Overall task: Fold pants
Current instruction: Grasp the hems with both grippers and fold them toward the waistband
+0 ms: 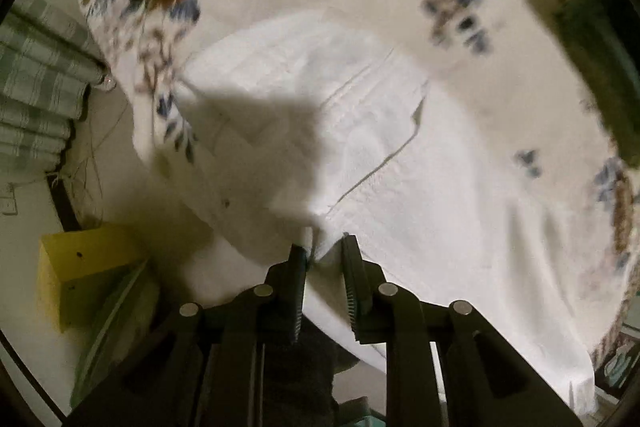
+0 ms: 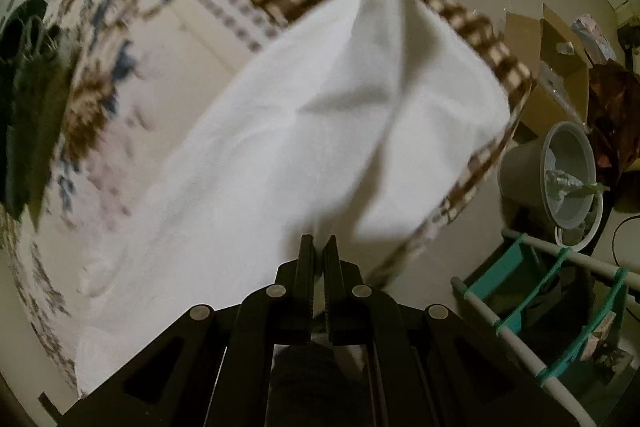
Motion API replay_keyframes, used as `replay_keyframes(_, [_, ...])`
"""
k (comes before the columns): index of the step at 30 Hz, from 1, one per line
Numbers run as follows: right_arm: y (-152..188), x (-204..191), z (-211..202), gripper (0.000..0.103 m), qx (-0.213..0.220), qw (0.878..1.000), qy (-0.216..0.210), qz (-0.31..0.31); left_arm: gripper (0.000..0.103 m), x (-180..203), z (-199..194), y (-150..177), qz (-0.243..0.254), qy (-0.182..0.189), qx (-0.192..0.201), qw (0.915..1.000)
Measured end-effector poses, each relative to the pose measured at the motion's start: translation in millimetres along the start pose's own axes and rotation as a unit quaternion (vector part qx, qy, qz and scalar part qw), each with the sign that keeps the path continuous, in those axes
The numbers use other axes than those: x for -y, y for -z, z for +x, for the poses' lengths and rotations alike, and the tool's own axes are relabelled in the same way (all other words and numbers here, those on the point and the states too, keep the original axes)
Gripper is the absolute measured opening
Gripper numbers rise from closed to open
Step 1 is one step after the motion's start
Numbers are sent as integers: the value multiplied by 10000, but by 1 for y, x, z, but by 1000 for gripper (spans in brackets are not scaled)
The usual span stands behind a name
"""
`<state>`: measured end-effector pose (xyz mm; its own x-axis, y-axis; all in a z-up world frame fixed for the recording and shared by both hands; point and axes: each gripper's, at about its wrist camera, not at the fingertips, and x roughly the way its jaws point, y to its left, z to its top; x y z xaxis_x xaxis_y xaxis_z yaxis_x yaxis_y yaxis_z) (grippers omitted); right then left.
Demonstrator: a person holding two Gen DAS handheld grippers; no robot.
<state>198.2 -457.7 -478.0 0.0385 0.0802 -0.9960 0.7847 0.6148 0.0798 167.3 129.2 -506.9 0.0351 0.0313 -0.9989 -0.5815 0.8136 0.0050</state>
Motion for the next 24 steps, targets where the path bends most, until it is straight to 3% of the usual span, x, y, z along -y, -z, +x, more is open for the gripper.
replay_keyframes(3, [10, 16, 30, 6, -266, 9996, 63, -47, 20, -10, 21, 7, -149, 64, -63, 9998])
replay_keyframes(4, [12, 25, 38, 10, -435, 9990, -27, 23, 20, -13, 22, 8, -168, 135, -58, 9998])
replay_keyframes(6, [14, 45, 39, 31, -579, 9979, -236, 183, 22, -16, 18, 11, -174, 268, 9, 9995])
replay_keyframes(9, [12, 76, 20, 44, -265, 9972, -562, 411, 30, -24, 11, 17, -225, 341, -8, 9992])
replay_keyframes(15, [-19, 150, -4, 47, 395, 9860, -803, 1405, 64, -29, 9, 16, -297, 358, 193, 9987])
replay_keyframes(20, [-55, 178, 11, 47, 407, 9746, -701, 2088, 69, -12, 32, 10, -99, 80, 195, 9997])
replay_keyframes(23, [-59, 193, 25, 47, 311, 9693, -757, 2320, 87, -20, 52, 6, -240, 16, -2, 9997])
replay_keyframes(24, [-59, 193, 28, 47, 307, 9685, -824, 2330, 87, -22, 53, 7, -288, 82, -37, 9995])
